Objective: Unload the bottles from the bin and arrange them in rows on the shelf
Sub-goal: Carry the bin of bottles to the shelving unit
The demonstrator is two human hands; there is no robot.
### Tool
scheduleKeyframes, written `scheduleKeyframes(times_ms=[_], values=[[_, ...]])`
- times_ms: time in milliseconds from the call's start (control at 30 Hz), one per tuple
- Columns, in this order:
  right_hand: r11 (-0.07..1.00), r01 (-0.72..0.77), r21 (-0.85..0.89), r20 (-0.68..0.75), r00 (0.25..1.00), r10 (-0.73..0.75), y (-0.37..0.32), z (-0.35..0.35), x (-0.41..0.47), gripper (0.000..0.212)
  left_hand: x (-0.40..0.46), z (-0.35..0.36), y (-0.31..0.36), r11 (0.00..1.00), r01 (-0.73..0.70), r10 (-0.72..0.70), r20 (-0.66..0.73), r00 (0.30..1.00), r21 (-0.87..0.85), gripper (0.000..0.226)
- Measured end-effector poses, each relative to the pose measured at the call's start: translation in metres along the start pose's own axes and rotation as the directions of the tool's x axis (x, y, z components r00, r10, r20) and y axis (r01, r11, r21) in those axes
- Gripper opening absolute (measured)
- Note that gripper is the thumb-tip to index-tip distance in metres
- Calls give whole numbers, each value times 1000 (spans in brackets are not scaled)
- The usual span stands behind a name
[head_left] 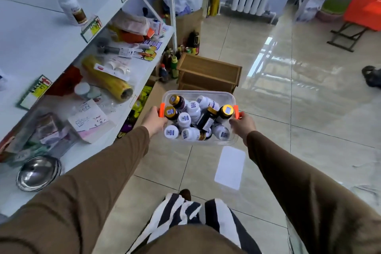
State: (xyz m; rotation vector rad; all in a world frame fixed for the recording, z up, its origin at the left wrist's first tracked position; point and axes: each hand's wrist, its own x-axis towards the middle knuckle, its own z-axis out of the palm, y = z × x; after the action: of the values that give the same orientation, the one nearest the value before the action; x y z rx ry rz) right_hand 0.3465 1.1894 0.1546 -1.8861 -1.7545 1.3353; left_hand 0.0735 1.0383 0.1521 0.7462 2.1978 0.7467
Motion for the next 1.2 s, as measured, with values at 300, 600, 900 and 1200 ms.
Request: scheduleKeyframes(times_ms=[300,600,900,1200], values=[[998,-64,12,-8,998,64,-43,-36,152,9,148,37,96,1000,-6,4,68,998,29,29],[991,-125,50,21,992,124,-88,-48,305,9,283,71,165,998,57,-59,74,995,23,26],[965,-258,54,9,966,258,-117,-15,443,7,436,91,203,994,66,-77,142,987,85,28],[936,-350,34,1,937,350,-117,24,563,15,565,127,211,987,86,-115,225,968,134,29]])
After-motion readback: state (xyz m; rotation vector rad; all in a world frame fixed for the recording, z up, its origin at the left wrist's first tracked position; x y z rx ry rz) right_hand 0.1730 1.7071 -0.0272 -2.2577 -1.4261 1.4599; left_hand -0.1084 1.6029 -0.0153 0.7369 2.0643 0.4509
